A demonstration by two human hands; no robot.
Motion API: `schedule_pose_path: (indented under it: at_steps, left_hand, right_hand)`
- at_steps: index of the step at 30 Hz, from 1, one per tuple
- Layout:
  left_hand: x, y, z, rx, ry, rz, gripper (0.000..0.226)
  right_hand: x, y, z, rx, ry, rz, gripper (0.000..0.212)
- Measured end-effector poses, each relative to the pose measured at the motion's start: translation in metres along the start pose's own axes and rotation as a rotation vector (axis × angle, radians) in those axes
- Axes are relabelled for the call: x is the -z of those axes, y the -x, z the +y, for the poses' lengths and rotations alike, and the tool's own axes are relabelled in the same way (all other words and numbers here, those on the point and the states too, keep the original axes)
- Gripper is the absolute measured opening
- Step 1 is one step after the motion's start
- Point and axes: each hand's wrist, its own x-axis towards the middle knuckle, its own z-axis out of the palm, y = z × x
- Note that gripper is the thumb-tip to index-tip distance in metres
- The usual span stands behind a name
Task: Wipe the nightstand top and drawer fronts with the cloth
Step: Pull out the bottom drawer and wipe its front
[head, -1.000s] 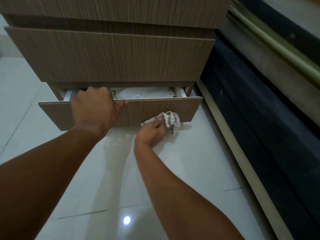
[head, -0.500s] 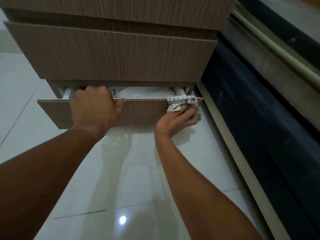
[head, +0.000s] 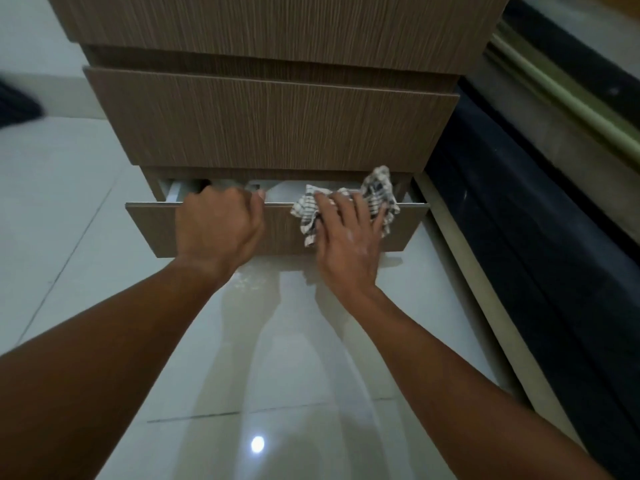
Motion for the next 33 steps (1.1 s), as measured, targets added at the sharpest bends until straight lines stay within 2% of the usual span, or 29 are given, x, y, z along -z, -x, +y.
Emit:
schedule_pose_path:
  at_steps: [4, 6, 9, 11, 13, 15, 18, 21, 26, 28, 31, 33]
  left_hand:
    - [-0.010, -0.005, 0.006, -0.023, 0.169, -0.024, 0.052]
    - [-0.010, -0.008, 0.006, -0.004, 0.263, 0.024, 0.044]
    - [-0.010, -0.015, -0.005, 0.178, 0.220, 0.069, 0.040]
    - [-0.011, -0.021, -0.013, 0.369, 0.269, -0.018, 0.040]
    - [-0.012, -0.027, -0.014, 0.592, 0.556, -0.150, 0.039]
    - [-0.012, -0.034, -0.007, 0.750, 0.984, -0.314, 0.041]
    - [-0.006, -0.044, 0.012, 0.782, 1.371, -0.474, 0.047]
    - [0.005, -0.055, 0.030, 0.776, 1.582, -0.601, 0.060]
    - [0.014, -0.067, 0.045, 0.654, 1.590, -0.750, 0.073]
    - [0.023, -0.071, 0.050, 0.597, 1.526, -0.746, 0.066]
    - [0.031, -0.070, 0.042, 0.470, 1.327, -0.721, 0.052]
    - [0.030, -0.066, 0.026, 0.449, 1.230, -0.637, 0.043]
  right_hand:
    - [-0.004, -0.006, -0.016, 0.163, 0.085, 0.040, 0.036]
    - [-0.005, -0.011, -0.018, 0.216, 0.094, 0.045, 0.034]
    - [-0.003, -0.021, -0.025, 0.293, 0.103, 0.005, 0.040]
    - [0.000, -0.030, -0.027, 0.344, 0.117, -0.033, 0.046]
    - [0.003, -0.038, -0.028, 0.383, 0.120, -0.036, 0.052]
    - [0.005, -0.044, -0.027, 0.428, 0.128, -0.023, 0.055]
    - [0.010, -0.056, -0.020, 0.524, 0.174, 0.017, 0.053]
    - [0.017, -0.070, -0.005, 0.647, 0.273, 0.067, 0.049]
    - [0.047, -0.079, 0.037, 0.914, 0.461, 0.065, 0.044]
    - [0.054, -0.078, 0.048, 0.992, 0.528, 0.035, 0.044]
    - [0.045, -0.063, 0.054, 1.142, 0.663, -0.104, 0.052]
    - [0.036, -0.057, 0.044, 1.182, 0.740, -0.146, 0.056]
